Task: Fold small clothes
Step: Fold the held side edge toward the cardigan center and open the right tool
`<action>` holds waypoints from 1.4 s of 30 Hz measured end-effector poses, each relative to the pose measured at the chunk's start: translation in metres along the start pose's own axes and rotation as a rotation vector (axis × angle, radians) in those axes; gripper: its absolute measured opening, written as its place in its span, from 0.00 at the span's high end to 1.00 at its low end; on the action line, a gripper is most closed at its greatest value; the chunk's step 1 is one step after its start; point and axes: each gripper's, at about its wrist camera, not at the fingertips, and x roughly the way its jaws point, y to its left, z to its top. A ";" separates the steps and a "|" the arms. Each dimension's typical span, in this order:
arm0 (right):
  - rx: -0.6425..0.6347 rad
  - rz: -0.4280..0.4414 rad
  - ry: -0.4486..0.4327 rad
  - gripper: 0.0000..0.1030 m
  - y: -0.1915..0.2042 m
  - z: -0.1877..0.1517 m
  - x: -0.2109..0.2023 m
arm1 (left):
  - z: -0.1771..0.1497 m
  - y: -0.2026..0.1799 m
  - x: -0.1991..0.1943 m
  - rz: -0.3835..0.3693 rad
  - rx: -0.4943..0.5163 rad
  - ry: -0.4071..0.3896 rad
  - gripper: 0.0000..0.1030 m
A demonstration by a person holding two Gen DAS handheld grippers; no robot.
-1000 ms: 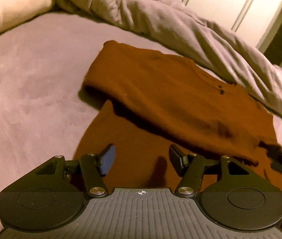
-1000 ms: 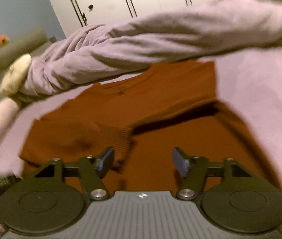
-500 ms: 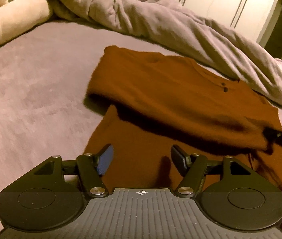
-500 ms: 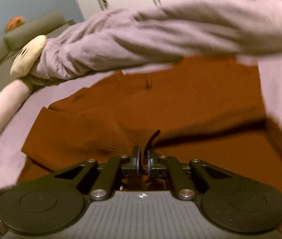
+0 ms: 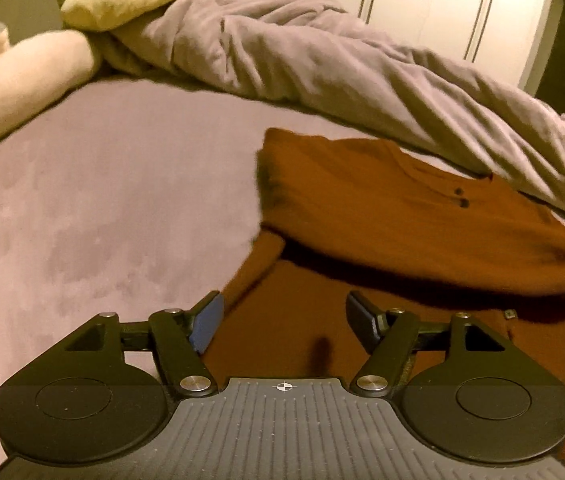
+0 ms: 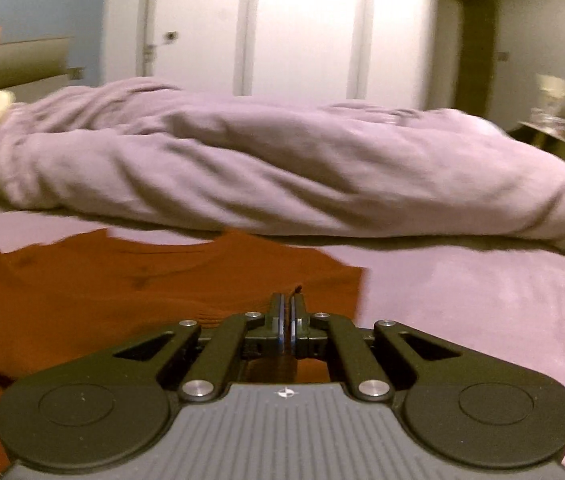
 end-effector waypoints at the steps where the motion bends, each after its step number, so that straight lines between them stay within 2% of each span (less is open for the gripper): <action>1: 0.007 -0.017 0.006 0.98 -0.006 -0.002 0.005 | 0.001 -0.001 0.002 0.005 0.011 -0.001 0.28; 4: 0.051 -0.017 0.067 0.98 -0.019 -0.012 0.017 | 0.005 -0.003 0.010 0.018 0.039 0.008 0.28; 7: 0.185 0.073 0.113 0.91 -0.037 -0.018 0.021 | 0.008 -0.005 0.016 0.020 0.053 0.008 0.27; 9: 0.232 0.098 0.148 0.64 -0.041 -0.022 0.026 | 0.009 -0.007 0.020 0.021 0.064 0.009 0.25; 10: 0.245 0.114 0.161 0.60 -0.042 -0.024 0.028 | 0.009 -0.009 0.023 0.021 0.074 0.011 0.24; 14: 0.214 0.120 0.200 0.60 -0.033 -0.029 0.034 | 0.012 -0.018 0.036 0.036 0.124 0.028 0.24; 16: 0.205 0.131 0.211 0.60 -0.029 -0.029 0.037 | 0.013 -0.020 0.040 0.045 0.133 0.031 0.24; 17: 0.186 0.124 0.209 0.66 -0.027 -0.029 0.037 | 0.013 -0.020 0.042 0.047 0.133 0.033 0.24; 18: 0.169 0.121 0.205 0.78 -0.025 -0.027 0.037 | 0.014 -0.020 0.043 0.048 0.133 0.034 0.24; 20: 0.152 0.120 0.197 0.92 -0.025 -0.026 0.035 | 0.016 -0.021 0.046 0.050 0.136 0.037 0.24; 24: 0.145 0.123 0.188 0.94 -0.026 -0.023 0.036 | 0.016 -0.023 0.049 0.057 0.146 0.042 0.24; 30: 0.116 0.072 0.122 0.97 -0.027 -0.022 0.029 | 0.016 -0.024 0.051 0.066 0.149 0.047 0.22; 37: -0.022 -0.017 0.040 0.99 -0.012 -0.015 0.028 | 0.018 -0.026 0.053 0.074 0.154 0.058 0.20; 40: -0.075 -0.062 0.076 1.00 -0.011 -0.019 0.039 | 0.019 -0.026 0.056 0.080 0.160 0.071 0.17; 42: -0.061 -0.045 0.122 1.00 -0.015 -0.021 0.042 | 0.019 -0.025 0.056 0.080 0.161 0.077 0.17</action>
